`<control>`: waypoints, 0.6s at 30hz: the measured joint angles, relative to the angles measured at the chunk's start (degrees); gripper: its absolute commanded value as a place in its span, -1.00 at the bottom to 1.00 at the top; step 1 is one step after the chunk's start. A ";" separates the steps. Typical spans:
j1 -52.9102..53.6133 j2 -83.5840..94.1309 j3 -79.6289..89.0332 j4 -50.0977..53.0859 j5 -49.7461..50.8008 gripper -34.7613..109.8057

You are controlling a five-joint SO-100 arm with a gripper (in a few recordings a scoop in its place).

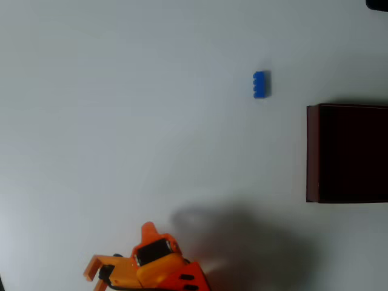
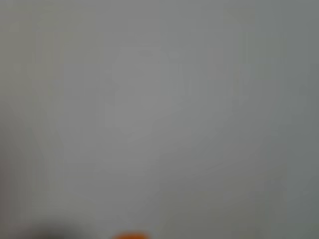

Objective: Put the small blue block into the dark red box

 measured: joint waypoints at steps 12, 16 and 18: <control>1.67 0.00 0.00 0.00 0.00 -0.52; 1.67 0.00 0.00 0.00 0.00 -0.52; 1.67 0.00 0.00 0.00 0.00 -0.52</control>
